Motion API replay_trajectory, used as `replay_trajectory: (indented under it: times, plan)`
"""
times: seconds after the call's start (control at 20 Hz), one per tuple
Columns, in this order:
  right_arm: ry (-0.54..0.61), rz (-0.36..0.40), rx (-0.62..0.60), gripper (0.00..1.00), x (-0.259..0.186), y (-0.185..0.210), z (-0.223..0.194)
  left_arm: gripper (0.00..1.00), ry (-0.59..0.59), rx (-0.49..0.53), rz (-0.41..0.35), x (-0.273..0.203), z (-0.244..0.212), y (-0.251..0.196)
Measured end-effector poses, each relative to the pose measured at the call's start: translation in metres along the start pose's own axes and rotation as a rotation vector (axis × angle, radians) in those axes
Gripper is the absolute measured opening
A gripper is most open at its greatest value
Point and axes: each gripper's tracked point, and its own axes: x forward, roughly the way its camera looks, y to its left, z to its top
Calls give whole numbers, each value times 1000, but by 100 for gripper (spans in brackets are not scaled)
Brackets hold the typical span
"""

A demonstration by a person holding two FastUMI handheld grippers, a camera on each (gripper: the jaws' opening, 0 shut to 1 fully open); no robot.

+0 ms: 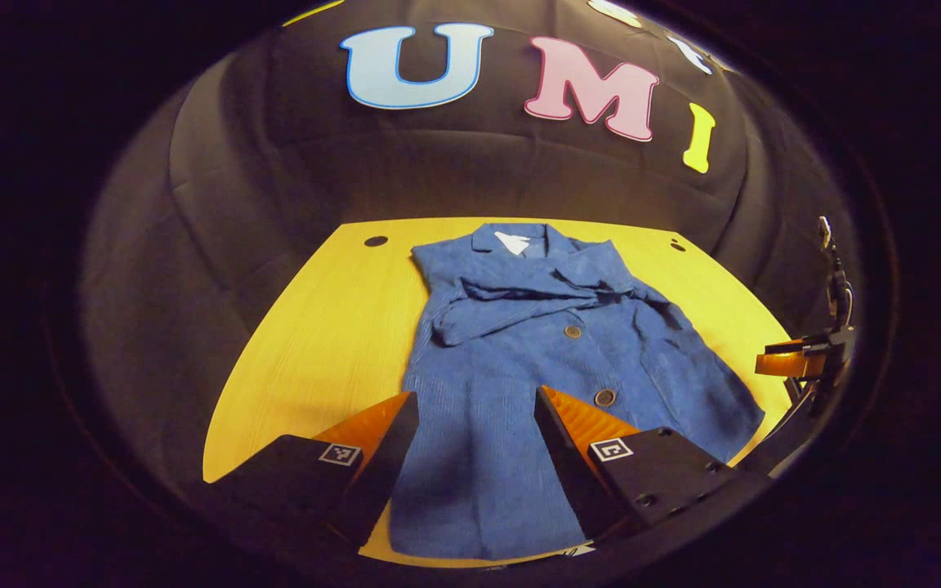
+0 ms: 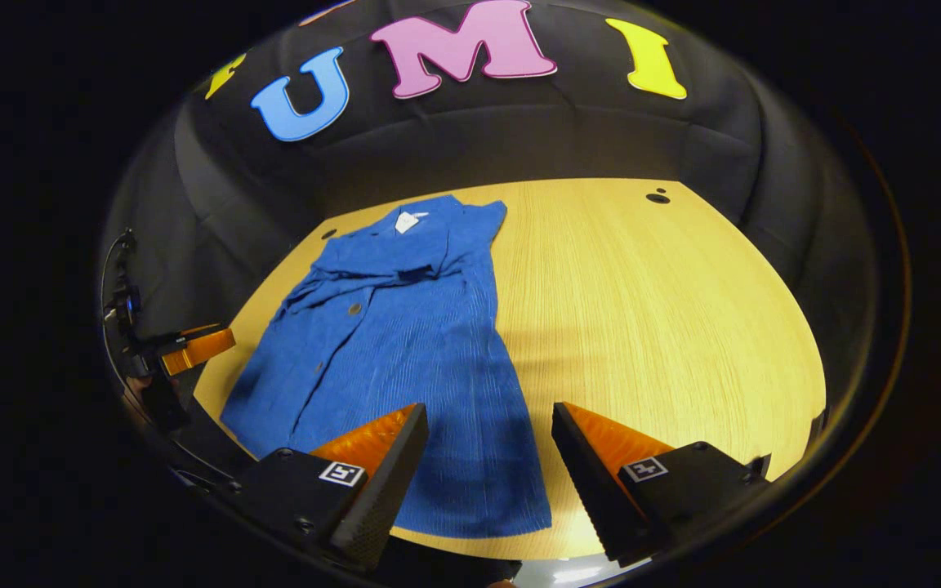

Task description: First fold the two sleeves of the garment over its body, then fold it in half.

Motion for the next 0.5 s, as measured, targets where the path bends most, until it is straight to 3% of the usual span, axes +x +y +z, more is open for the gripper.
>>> replay_trajectory:
  times: [0.3,0.35,0.5]
  plan:
    - [102,-65,-52,98,-5,-16,-55,84,115,-30,15,-2,-68,19]
    - [118,-74,-62,98,-6,-17,-61,88,134,-35,15,-3,-77,21]
    - [162,-101,-102,98,-7,-21,-78,84,178,-28,11,-4,-102,24]
